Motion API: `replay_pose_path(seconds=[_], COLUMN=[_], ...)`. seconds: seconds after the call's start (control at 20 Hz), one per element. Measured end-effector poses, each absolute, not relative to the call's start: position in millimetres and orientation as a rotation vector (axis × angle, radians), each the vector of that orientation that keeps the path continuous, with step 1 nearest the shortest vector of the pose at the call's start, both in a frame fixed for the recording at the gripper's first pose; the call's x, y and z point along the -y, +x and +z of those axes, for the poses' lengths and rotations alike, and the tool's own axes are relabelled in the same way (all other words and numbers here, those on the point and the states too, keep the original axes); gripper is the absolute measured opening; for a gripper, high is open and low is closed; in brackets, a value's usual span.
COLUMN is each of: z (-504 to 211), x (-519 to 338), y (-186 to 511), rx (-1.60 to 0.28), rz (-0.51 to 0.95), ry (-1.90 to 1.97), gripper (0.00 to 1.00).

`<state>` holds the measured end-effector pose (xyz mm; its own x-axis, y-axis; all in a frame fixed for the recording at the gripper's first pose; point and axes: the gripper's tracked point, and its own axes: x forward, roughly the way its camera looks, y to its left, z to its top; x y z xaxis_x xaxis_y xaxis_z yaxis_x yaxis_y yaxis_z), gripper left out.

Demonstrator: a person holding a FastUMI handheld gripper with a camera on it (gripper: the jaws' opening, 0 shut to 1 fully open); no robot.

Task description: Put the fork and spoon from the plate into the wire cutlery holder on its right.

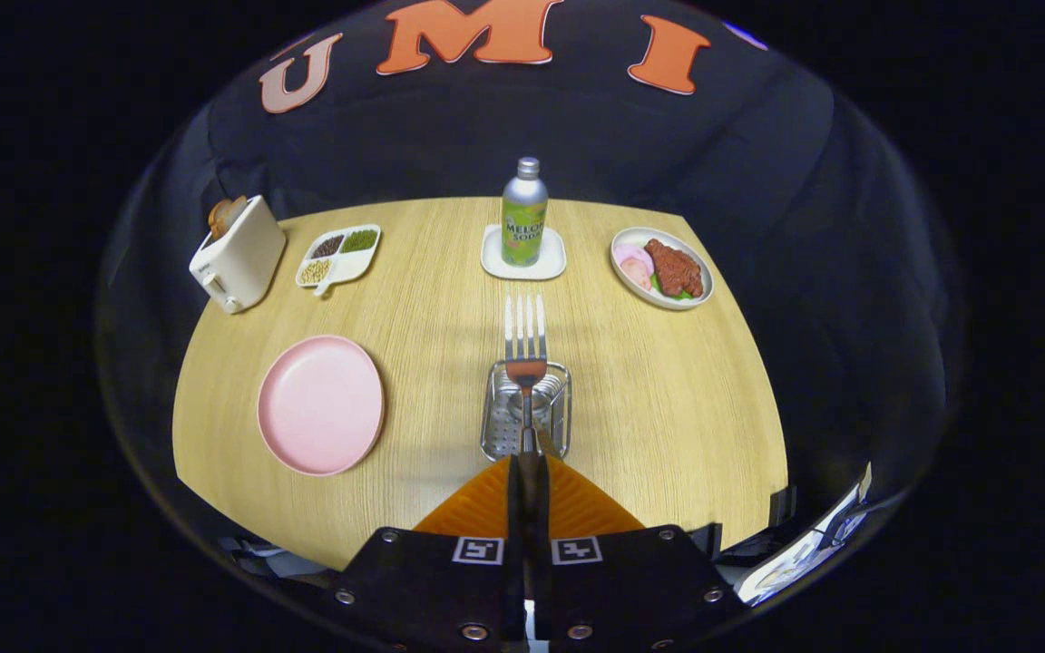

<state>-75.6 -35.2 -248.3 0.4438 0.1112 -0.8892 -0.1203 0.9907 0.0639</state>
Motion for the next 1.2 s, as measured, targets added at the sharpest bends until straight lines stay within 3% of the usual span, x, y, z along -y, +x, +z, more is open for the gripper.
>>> replay_pose_path(seconds=[0.6, 0.95, 1.2], z=[-290, -285, -250], x=[25, 21, 25], y=[-90, -75, -42], rx=[-1.266, -1.228, -1.073], rz=[0.173, 0.179, 0.147], ry=[-0.033, 0.040, 0.189], gripper=[0.07, 0.10, 0.11])
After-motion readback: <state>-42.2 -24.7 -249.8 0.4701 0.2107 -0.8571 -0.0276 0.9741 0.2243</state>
